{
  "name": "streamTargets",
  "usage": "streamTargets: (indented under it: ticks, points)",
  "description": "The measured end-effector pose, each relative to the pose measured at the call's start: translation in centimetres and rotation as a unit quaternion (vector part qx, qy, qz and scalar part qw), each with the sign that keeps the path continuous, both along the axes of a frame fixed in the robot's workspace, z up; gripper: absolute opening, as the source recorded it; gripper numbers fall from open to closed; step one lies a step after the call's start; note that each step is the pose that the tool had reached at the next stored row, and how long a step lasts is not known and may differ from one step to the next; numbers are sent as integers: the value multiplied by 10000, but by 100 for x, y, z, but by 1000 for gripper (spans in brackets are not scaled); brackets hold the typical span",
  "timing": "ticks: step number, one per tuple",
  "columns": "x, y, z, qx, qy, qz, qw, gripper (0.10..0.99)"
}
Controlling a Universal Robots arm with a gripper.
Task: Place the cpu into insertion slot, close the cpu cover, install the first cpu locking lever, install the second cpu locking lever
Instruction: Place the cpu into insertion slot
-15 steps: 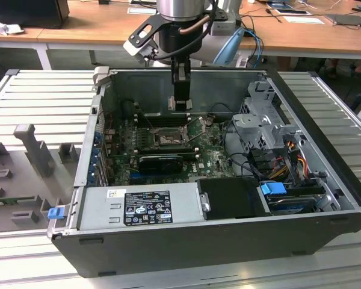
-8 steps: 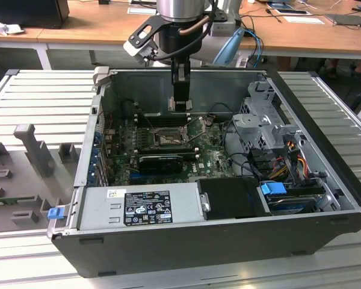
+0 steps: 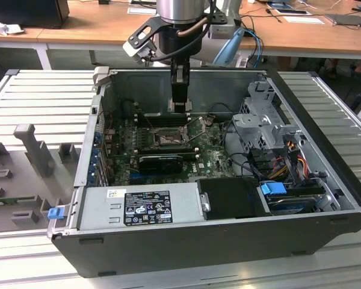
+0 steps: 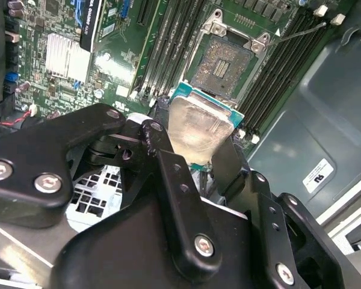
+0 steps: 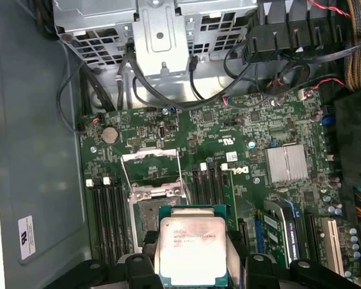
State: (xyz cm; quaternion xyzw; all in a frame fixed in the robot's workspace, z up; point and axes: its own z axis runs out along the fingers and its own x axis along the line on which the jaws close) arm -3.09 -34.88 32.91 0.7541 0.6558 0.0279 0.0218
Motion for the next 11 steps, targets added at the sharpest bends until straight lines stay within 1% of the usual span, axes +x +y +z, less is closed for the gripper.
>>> streamTargets:
  ticks: [3,5,7,8,10,11]
  points:
    - [0,0,-32,-2,0,40,10000,525]
    - [-1,0,-53,-2,1,209,9998,525]
    - [0,1,-84,-2,1,419,9991,525]
    - [0,0,-109,-2,0,577,9983,525]
    - [0,1,-143,-2,0,706,9975,525]
    - [0,2,-161,-2,0,731,9973,525]
